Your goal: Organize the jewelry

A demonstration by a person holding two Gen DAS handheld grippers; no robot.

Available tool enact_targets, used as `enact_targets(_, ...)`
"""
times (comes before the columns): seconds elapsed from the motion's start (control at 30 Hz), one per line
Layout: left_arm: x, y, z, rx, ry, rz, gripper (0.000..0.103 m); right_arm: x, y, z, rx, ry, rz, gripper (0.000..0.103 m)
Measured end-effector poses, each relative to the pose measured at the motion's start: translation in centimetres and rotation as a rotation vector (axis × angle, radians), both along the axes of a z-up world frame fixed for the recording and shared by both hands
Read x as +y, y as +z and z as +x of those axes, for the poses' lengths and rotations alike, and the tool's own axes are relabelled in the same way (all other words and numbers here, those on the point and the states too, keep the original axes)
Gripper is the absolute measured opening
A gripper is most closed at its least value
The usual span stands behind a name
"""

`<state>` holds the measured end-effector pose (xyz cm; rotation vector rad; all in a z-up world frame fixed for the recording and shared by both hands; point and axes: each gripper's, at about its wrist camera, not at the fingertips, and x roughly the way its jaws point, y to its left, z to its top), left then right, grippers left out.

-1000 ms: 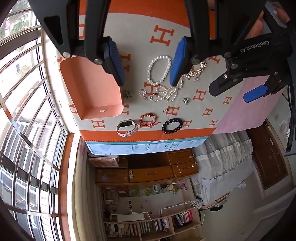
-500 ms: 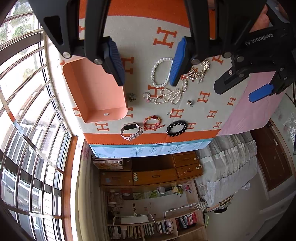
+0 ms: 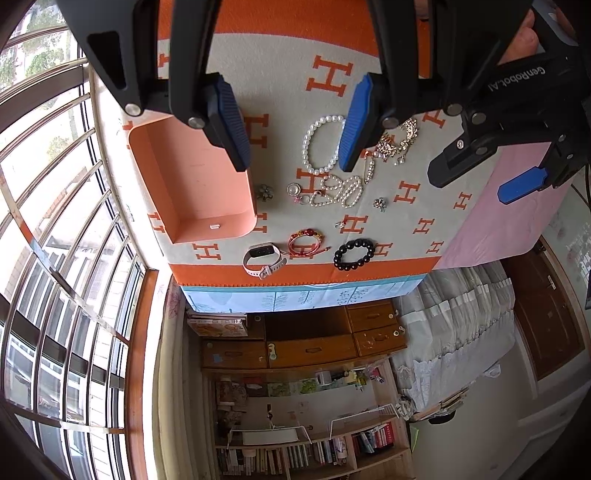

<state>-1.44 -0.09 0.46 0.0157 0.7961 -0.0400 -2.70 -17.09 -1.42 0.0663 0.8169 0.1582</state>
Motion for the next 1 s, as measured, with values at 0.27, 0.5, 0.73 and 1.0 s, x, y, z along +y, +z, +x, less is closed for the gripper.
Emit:
enact_targets(0.27,0.02,-0.07,-0.06,0.015,0.0,0.0,0.102,-0.15,0.13,0.02,0.005,-0.008,0.001,0.051)
enact_targets(0.5,0.59,0.65,-0.77,0.016,0.004,0.006,0.102,-0.29,0.1,-0.08,0.0,-0.013,-0.002,0.051)
enact_targets(0.73,0.09,-0.02,-0.55,0.021,0.003,0.016,0.102,-0.29,0.09,-0.11,0.0,-0.012,-0.003,0.051)
enact_targets(1.0,0.12,0.04,-0.26,0.03,0.011,0.028,0.102,-0.19,-0.29,-0.33,0.009,-0.008,-0.001,0.051)
